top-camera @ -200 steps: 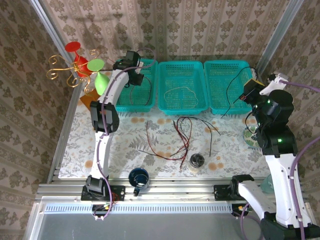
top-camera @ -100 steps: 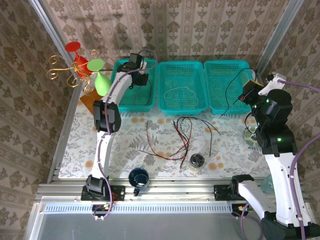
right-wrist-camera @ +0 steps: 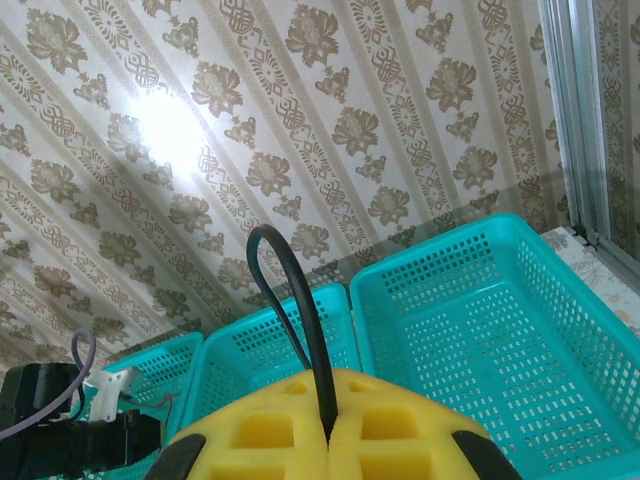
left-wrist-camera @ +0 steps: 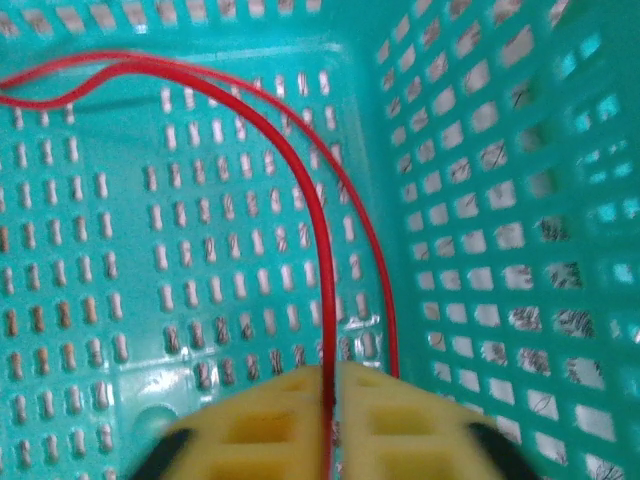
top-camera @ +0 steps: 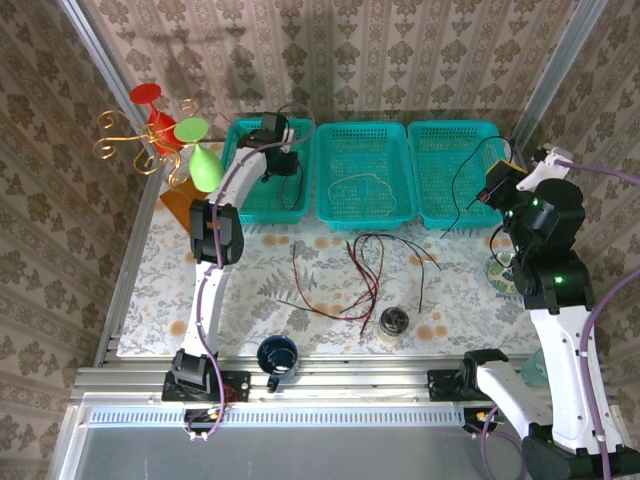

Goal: Untangle the cables

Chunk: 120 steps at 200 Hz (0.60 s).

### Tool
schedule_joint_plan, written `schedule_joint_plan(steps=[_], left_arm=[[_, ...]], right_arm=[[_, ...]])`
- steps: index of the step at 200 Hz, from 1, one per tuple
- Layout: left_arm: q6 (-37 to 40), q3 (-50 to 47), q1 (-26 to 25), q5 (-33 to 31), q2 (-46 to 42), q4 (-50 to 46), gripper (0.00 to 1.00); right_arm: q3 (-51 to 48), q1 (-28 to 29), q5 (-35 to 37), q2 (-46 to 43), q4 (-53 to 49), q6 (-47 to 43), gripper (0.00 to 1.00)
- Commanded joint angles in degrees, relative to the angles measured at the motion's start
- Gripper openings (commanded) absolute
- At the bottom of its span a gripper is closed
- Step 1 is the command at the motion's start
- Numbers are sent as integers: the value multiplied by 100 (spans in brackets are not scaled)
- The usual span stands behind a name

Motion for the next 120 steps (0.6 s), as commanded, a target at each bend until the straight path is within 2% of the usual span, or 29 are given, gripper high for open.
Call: schedule_joint_plan(steps=[1, 32, 59, 120], left_arm=[[-36, -274, -3, -85, -183, -198, 38], [66, -558, -92, -155, -812, 83, 60], [234, -274, -182, -307, -1169, -192, 69], [455, -447, -287, -688, -2217, -419, 74]], right_arm=[[0, 35, 93, -21, 106, 28, 0], [67, 37, 23, 118, 129, 1, 0], [206, 46, 49, 265, 279, -81, 0], [1079, 55, 112, 1147, 718, -617, 0]])
